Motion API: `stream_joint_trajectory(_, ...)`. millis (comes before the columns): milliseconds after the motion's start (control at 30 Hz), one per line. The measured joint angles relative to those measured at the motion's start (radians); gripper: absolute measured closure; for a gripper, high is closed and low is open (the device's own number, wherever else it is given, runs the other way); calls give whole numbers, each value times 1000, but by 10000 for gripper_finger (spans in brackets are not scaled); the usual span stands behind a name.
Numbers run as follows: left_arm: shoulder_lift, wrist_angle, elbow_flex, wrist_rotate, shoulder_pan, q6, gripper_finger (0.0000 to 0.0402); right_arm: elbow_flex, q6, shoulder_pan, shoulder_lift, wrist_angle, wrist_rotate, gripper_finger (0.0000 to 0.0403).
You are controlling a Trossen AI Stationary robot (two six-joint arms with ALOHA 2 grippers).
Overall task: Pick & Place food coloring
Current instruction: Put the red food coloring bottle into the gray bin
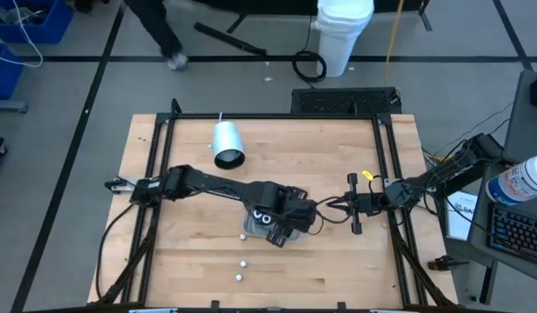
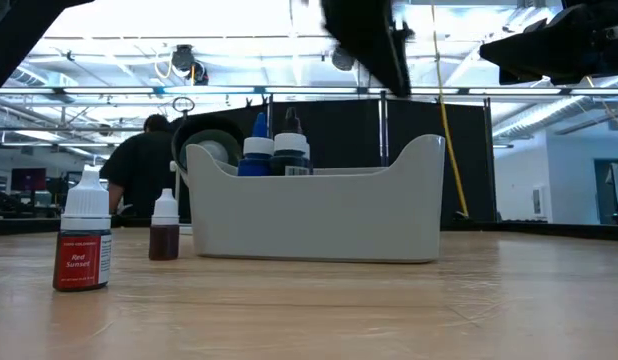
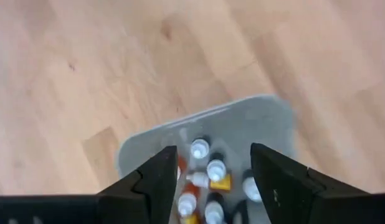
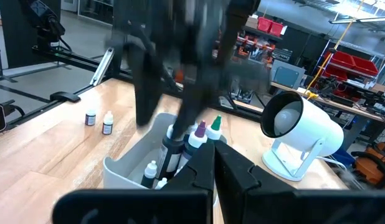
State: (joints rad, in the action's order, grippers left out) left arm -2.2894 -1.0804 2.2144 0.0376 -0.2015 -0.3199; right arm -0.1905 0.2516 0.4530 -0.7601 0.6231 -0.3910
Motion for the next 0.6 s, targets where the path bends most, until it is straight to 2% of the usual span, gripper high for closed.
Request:
stream_joint_trajectory(100, 3, -146, 145, -1, -22, 18, 194, 0, 0, 0, 0, 0, 0, 403)
stream_joint_trajectory(133, 38, -153, 130, 1, -31, 25, 194, 0, 0, 0, 0, 0, 0, 403)
stream_joint_trajectory(233, 161, -215, 49, 18, -54, 32, 201, 0, -1, 0, 0, -7, 0, 403)
stream_joint_trajectory(367, 324, -306, -27, 30, -79, 178, 219, 0, -2, 0, 0, -10, 0, 403)
stream_joint_trajectory(500, 490, -264, -168, 56, -128, 227, 257, 0, -2, 0, 0, -8, 0, 403)
stream_joint_trajectory(600, 624, -162, -316, 129, -172, 242, 298, 0, -3, 0, 0, -7, 0, 403)
